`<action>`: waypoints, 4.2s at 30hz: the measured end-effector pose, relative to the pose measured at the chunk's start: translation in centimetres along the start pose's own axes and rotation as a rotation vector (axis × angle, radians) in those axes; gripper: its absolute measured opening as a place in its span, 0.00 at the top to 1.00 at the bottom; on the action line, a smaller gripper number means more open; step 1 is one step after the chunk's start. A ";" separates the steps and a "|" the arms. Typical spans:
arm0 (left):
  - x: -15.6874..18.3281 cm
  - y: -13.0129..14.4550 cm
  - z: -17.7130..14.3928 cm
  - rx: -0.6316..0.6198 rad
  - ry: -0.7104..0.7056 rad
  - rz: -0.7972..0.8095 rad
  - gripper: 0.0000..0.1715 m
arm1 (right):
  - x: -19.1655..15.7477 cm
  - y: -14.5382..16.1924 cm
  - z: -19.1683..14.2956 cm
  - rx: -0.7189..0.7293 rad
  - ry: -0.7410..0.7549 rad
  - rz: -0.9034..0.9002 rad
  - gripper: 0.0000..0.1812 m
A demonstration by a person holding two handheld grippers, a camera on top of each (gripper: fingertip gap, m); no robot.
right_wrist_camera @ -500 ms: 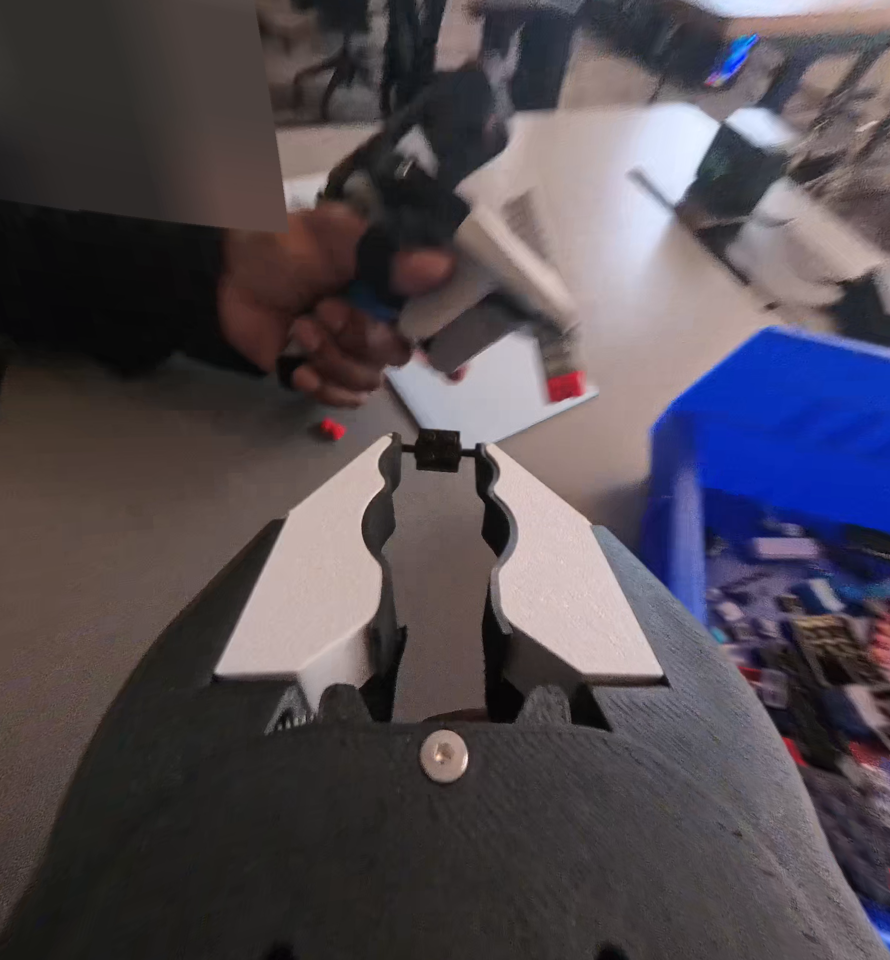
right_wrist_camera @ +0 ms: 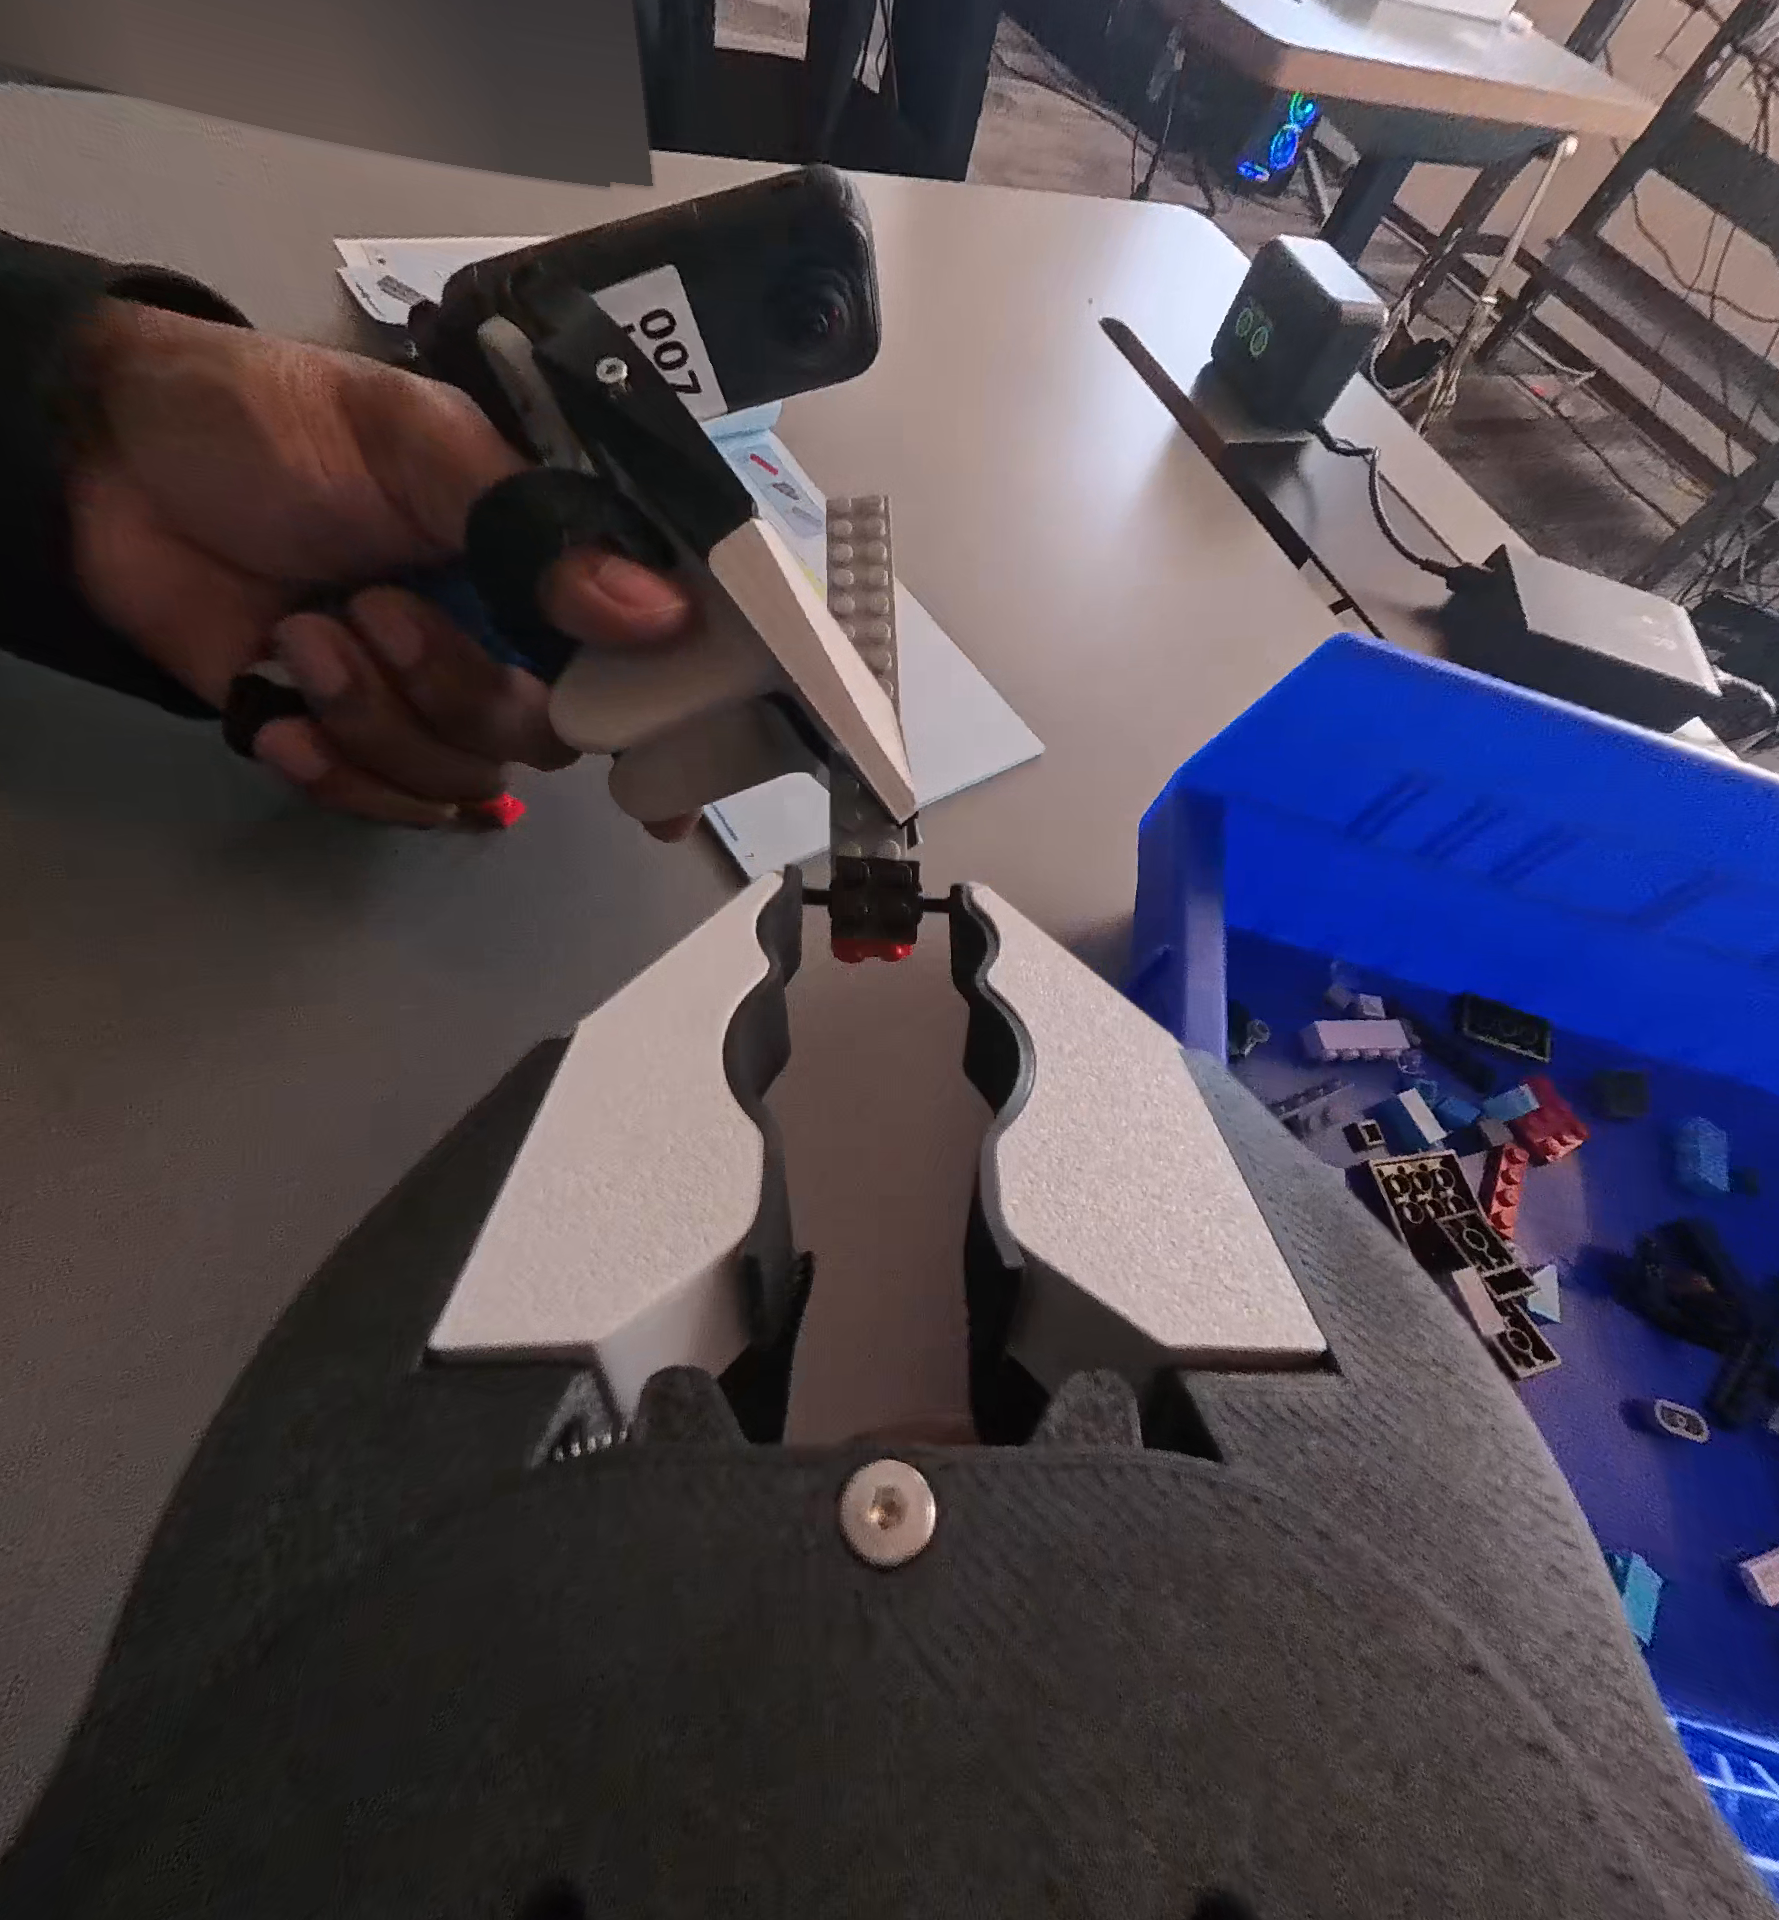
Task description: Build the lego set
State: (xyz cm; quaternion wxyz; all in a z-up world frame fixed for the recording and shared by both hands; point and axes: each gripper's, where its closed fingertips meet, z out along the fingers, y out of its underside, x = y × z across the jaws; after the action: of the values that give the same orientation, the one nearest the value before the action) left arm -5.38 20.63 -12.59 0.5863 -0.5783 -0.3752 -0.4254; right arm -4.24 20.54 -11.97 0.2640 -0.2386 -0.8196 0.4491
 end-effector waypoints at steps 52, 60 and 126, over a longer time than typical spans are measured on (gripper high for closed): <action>-0.8 0.0 -0.2 -0.011 -0.025 -0.030 0.95 | 0.5 1.3 -1.3 -0.049 -0.049 0.105 0.82; -0.3 -0.3 -0.3 -0.001 -0.015 -0.007 0.95 | -1.8 4.0 -3.9 -0.086 -0.111 0.207 0.82; -1.2 -0.8 -0.9 -0.031 -0.094 0.075 0.95 | -5.9 7.2 0.3 -0.203 -0.150 0.107 0.83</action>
State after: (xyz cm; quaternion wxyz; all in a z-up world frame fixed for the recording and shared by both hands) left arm -6.57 19.86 -13.42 0.5746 -0.6201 -0.3740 -0.3813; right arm 1.11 20.10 -19.62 0.1522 -0.2732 -0.8643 0.3939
